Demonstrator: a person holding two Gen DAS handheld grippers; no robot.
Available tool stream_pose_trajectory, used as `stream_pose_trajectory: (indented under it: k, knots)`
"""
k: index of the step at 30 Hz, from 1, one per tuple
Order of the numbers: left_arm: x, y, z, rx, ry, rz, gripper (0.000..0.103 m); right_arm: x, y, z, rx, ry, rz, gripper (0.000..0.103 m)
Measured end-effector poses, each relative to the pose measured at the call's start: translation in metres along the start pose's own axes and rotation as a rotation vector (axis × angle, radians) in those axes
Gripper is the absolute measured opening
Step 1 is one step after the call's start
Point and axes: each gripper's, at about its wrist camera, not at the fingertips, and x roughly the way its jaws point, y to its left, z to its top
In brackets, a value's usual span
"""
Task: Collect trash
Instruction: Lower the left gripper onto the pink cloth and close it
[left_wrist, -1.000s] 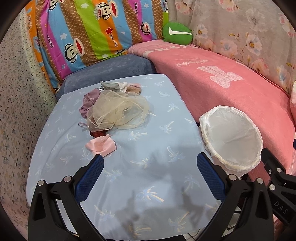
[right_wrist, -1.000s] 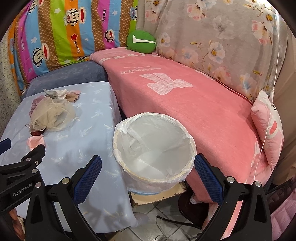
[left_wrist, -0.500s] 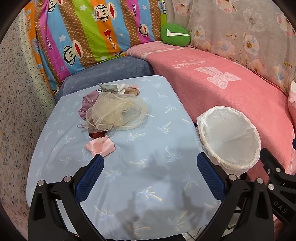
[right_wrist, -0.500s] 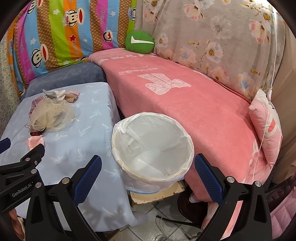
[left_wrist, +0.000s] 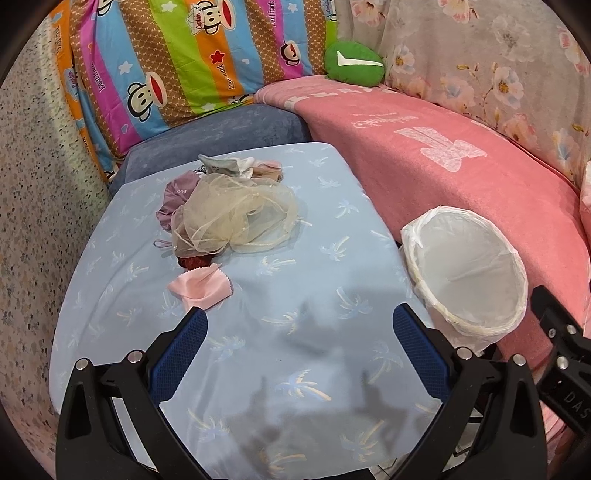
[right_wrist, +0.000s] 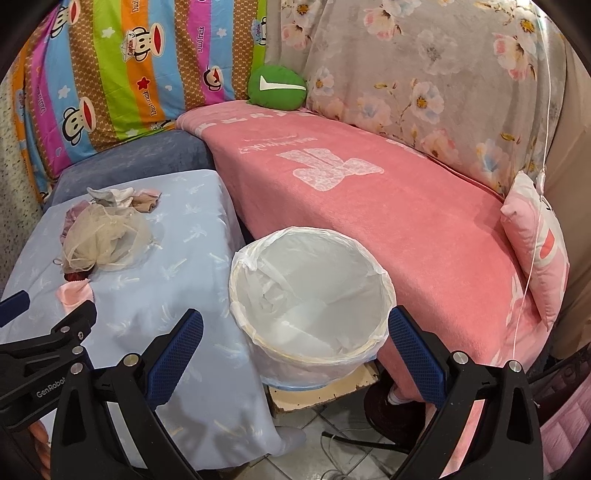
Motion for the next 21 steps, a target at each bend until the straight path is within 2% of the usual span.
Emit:
stream_pose_trajectory:
  k: [8,17,21]
  knots:
    - [0.035,0.036,-0.004,-0.052,0.051,0.041,0.096,0.022,0.023,0.000,-0.005,0.014,0.013,0.097]
    - [0.087,0.092,-0.006,-0.139,0.116,0.073,0.096,0.052,0.072,0.010,-0.028,0.028,0.062,0.097]
    - [0.114,0.113,-0.005,-0.165,0.157,0.047,0.096,0.064,0.096,0.018,-0.033,0.032,0.097,0.097]
